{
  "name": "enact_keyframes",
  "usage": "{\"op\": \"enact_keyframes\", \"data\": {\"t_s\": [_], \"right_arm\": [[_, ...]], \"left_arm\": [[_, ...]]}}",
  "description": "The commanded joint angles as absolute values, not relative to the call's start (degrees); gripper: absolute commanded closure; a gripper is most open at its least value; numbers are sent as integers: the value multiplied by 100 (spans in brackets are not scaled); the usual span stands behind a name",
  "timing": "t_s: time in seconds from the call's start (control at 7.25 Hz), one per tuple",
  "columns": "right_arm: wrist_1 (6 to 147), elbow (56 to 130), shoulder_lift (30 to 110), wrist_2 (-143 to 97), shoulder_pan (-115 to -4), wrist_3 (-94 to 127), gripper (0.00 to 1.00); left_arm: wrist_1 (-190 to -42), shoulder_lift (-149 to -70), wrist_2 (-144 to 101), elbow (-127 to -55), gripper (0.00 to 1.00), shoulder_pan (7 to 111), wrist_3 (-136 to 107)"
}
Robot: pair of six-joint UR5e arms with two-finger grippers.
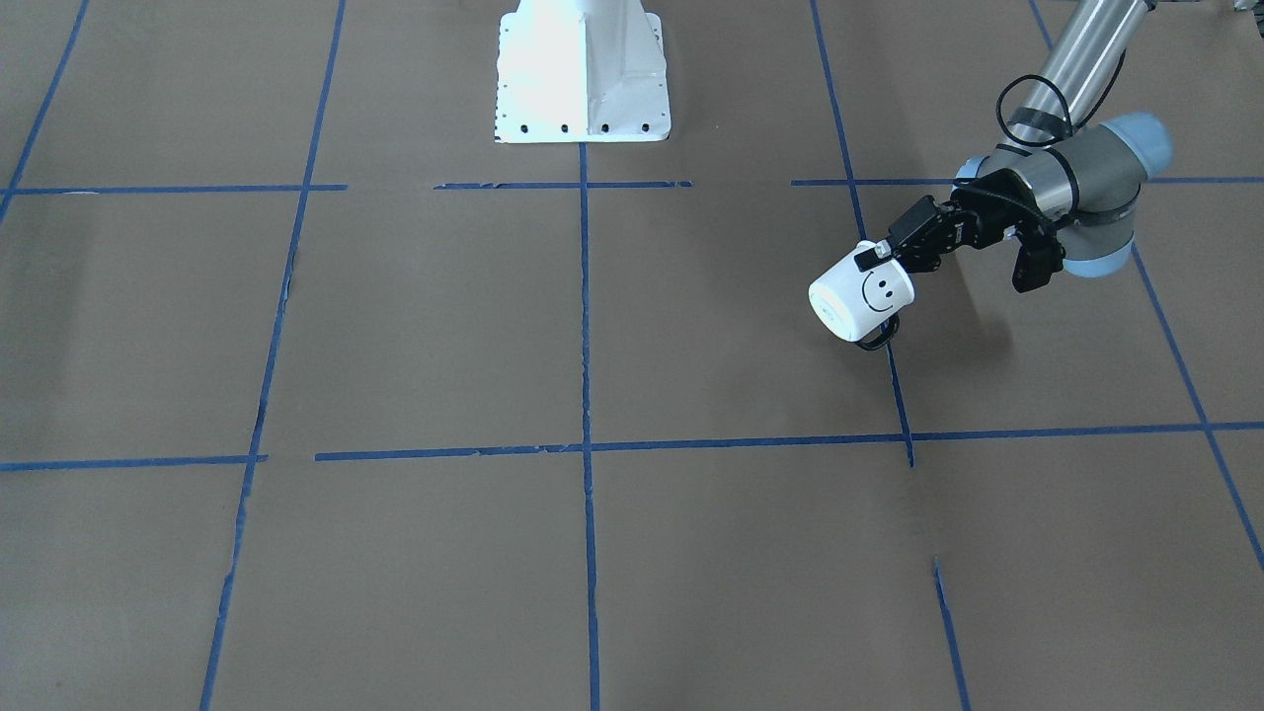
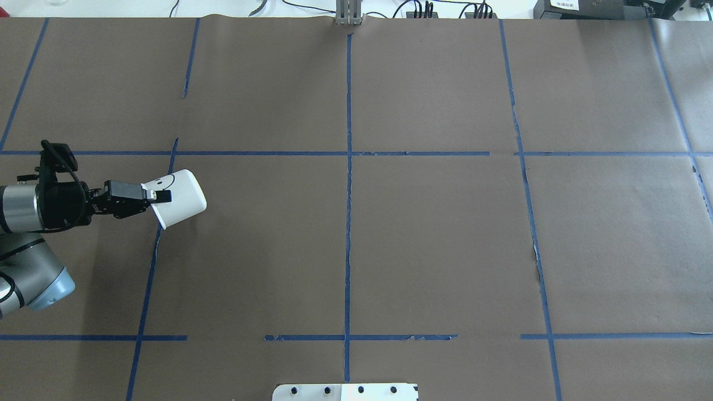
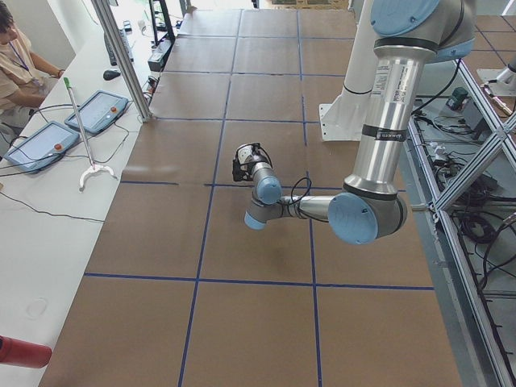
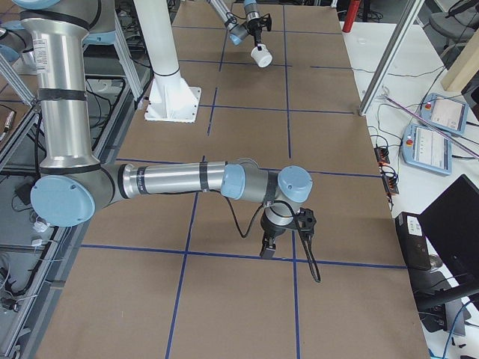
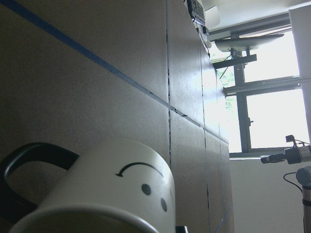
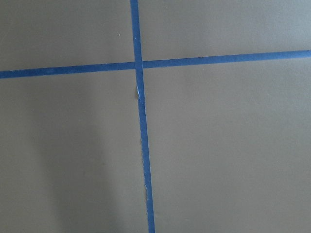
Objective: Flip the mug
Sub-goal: 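Lift the white mug with the left gripper and tilt it upward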
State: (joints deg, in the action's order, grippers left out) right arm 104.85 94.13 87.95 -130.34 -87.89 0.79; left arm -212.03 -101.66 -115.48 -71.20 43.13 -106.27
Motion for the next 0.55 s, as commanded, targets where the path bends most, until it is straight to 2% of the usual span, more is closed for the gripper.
{"op": "enact_keyframes", "data": {"t_s": [0.0, 0.28, 0.41], "right_arm": [[10485, 9413, 8798, -13034, -8789, 79, 0], [10485, 9413, 8798, -13034, -8789, 79, 0], [10485, 9413, 8798, -13034, -8789, 79, 0]], "left_arm": [[-19314, -10362, -12763, -7939, 100, 4788, -10732], [-16774, -10406, -13568, -9266, 100, 5044, -10688], [-15151, -10946, -13701, -9681, 100, 5010, -10679]]}}
